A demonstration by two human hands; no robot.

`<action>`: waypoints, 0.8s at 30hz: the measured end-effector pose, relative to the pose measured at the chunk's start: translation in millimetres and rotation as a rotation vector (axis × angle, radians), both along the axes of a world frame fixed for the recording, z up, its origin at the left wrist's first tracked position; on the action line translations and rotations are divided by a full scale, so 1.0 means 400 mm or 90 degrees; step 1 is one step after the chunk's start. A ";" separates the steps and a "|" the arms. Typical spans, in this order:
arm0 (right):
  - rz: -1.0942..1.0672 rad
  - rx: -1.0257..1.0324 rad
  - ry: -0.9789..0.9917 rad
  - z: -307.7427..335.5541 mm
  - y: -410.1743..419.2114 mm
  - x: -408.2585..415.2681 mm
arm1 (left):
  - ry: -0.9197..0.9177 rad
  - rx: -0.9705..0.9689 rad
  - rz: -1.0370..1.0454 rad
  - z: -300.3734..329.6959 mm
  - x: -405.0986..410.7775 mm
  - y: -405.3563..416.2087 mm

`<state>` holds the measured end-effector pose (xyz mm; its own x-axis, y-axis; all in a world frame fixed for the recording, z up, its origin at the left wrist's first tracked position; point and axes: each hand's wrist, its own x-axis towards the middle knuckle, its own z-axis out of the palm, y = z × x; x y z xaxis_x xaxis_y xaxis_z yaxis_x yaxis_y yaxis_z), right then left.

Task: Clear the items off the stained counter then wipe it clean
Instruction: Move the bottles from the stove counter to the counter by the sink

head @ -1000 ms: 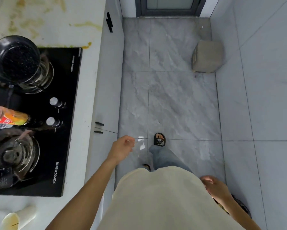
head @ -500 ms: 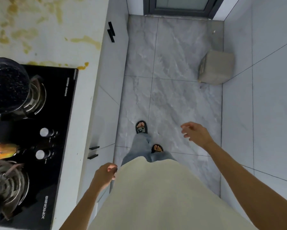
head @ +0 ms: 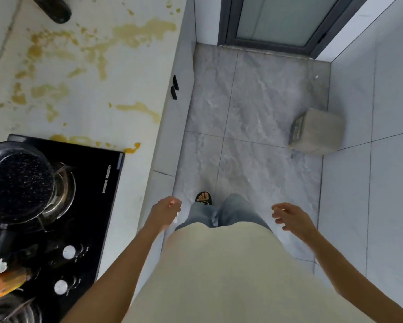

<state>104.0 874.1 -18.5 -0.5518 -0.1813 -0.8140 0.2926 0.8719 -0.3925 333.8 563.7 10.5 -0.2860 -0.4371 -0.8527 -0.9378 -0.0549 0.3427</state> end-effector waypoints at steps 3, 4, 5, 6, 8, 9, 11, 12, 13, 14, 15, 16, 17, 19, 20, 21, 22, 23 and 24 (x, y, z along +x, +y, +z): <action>-0.040 0.025 -0.025 -0.004 0.019 -0.057 | 0.017 -0.002 -0.019 0.009 -0.165 -0.088; -0.041 0.037 -0.031 -0.004 0.022 -0.078 | 0.026 -0.002 -0.034 0.012 -0.214 -0.110; -0.043 0.046 -0.037 -0.008 0.023 -0.104 | 0.033 -0.004 -0.047 0.008 -0.258 -0.131; -0.044 0.049 -0.044 -0.014 0.023 -0.135 | 0.036 -0.009 -0.055 0.002 -0.299 -0.151; -0.043 0.047 -0.061 -0.028 0.007 -0.211 | 0.029 -0.019 -0.061 -0.007 -0.371 -0.185; -0.042 0.045 -0.068 -0.034 -0.008 -0.256 | 0.028 -0.021 -0.060 -0.013 -0.403 -0.199; -0.036 0.041 -0.060 -0.048 -0.047 -0.349 | 0.028 -0.024 -0.055 -0.025 -0.451 -0.220; -0.030 0.041 -0.051 -0.052 -0.073 -0.400 | 0.022 -0.027 -0.055 -0.029 -0.469 -0.227; -0.029 0.042 -0.042 -0.052 -0.105 -0.453 | 0.007 -0.029 -0.051 -0.033 -0.484 -0.232; -0.017 0.045 -0.030 -0.048 -0.143 -0.503 | -0.008 -0.027 -0.034 -0.039 -0.491 -0.236; 0.008 0.045 -0.014 -0.046 -0.183 -0.550 | -0.017 -0.024 -0.006 -0.043 -0.493 -0.237; 0.042 0.040 0.000 -0.043 -0.227 -0.596 | -0.020 -0.023 0.019 -0.049 -0.492 -0.237; 0.073 0.032 0.004 -0.043 -0.274 -0.641 | -0.019 -0.022 0.036 -0.054 -0.489 -0.236; 0.118 0.013 0.007 -0.043 -0.371 -0.730 | -0.027 -0.003 0.081 -0.058 -0.478 -0.234; 0.138 0.001 0.009 -0.035 -0.425 -0.769 | -0.033 0.011 0.103 -0.057 -0.472 -0.231; 0.155 -0.015 0.010 -0.027 -0.481 -0.803 | -0.046 0.023 0.122 -0.056 -0.465 -0.226; 0.176 -0.032 0.010 -0.022 -0.537 -0.834 | -0.065 0.032 0.151 -0.055 -0.460 -0.220; 0.200 -0.048 0.009 -0.016 -0.596 -0.865 | -0.086 0.043 0.186 -0.059 -0.457 -0.215; 0.227 -0.060 0.011 -0.008 -0.654 -0.892 | -0.104 0.055 0.219 -0.066 -0.454 -0.211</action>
<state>-252.8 612.6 -21.7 -0.4543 -0.4385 -0.7755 -0.0301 0.8775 -0.4786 152.3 479.2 -15.8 0.0077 -0.4087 -0.9127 -0.9018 -0.3972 0.1702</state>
